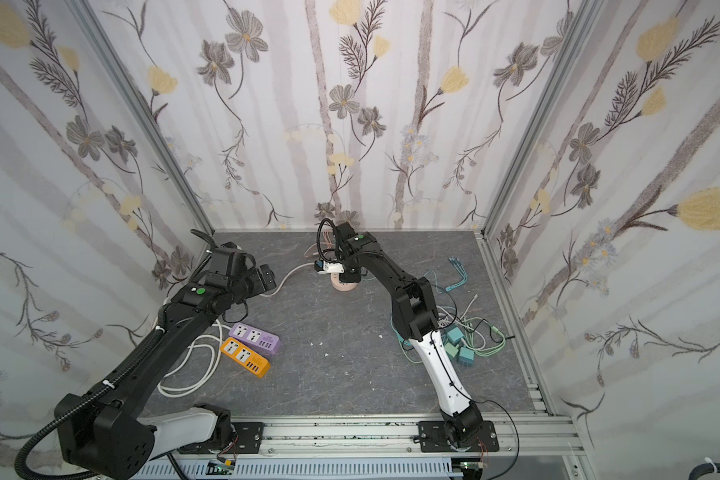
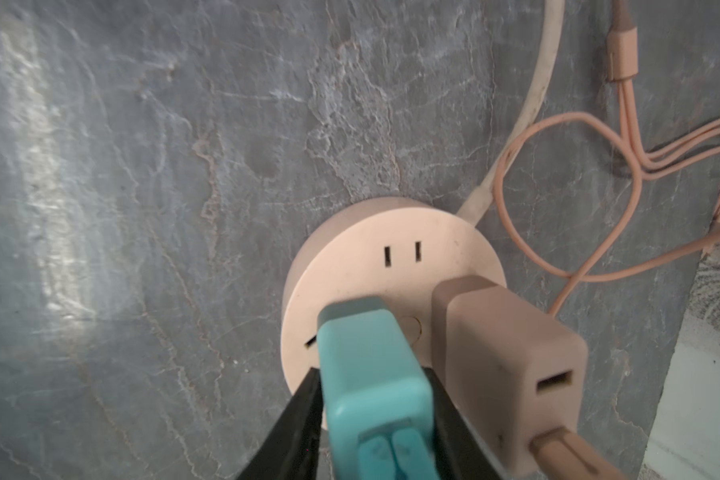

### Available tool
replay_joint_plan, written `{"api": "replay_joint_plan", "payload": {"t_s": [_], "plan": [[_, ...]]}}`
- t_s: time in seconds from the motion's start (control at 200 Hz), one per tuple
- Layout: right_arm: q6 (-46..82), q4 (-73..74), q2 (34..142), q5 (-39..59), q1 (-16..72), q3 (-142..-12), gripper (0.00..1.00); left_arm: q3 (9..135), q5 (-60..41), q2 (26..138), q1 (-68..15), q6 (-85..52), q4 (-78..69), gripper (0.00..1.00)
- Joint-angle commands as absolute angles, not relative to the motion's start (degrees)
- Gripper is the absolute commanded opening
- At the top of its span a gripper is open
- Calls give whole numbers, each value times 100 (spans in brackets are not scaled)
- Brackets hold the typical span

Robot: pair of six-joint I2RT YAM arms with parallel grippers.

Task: Insert the plug
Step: 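Push the teal charger down into the pink socket and open the right gripper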

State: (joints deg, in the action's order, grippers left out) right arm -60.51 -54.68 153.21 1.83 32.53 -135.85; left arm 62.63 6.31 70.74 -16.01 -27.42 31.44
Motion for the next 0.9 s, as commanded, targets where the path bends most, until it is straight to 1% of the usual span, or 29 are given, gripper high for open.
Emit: {"api": "replay_joint_plan", "payload": {"t_s": [0.0, 0.195, 0.235, 0.39, 0.435, 0.445, 0.46, 0.505, 0.635, 0.794, 0.894], "plan": [[-5920, -5026, 15362, -61, 3234, -13590, 41, 6259, 589, 7031, -1589, -2694, 3203, 100], [-5653, -4939, 15298, 1, 3251, -13615, 45, 6289, 501, 7132, -1590, -2568, 3333, 100], [-5623, -4999, 15231, 115, 3268, -13614, 47, 6297, 420, 7181, -1590, -2548, 3315, 100], [-5698, -5571, 14848, 812, 3281, -13528, 65, 6345, -114, 7500, -1586, -2604, 3231, 100], [-5779, -5693, 14725, 984, 3285, -13419, 72, 6363, -233, 7580, -1599, -2618, 3226, 100], [-5797, -5706, 14687, 1011, 3287, -13390, 76, 6363, -250, 7595, -1597, -2621, 3221, 100], [-5821, -5725, 14643, 1057, 3291, -13334, 79, 6363, -266, 7614, -1603, -2627, 3211, 100], [-5911, -5737, 14513, 1140, 3298, -13149, 83, 6364, -303, 7658, -1610, -2649, 3184, 100], [-6177, -5722, 14276, 1208, 3318, -12662, 85, 6337, -419, 7725, -1609, -2697, 3094, 100], [-6346, -5797, 14308, 996, 3296, -12330, 85, 6330, -527, 7812, -1612, -2713, 3094, 100], [-6407, -5845, 14317, 1053, 3296, -12151, 85, 6319, -558, 7868, -1618, -2716, 3094, 100]]}}
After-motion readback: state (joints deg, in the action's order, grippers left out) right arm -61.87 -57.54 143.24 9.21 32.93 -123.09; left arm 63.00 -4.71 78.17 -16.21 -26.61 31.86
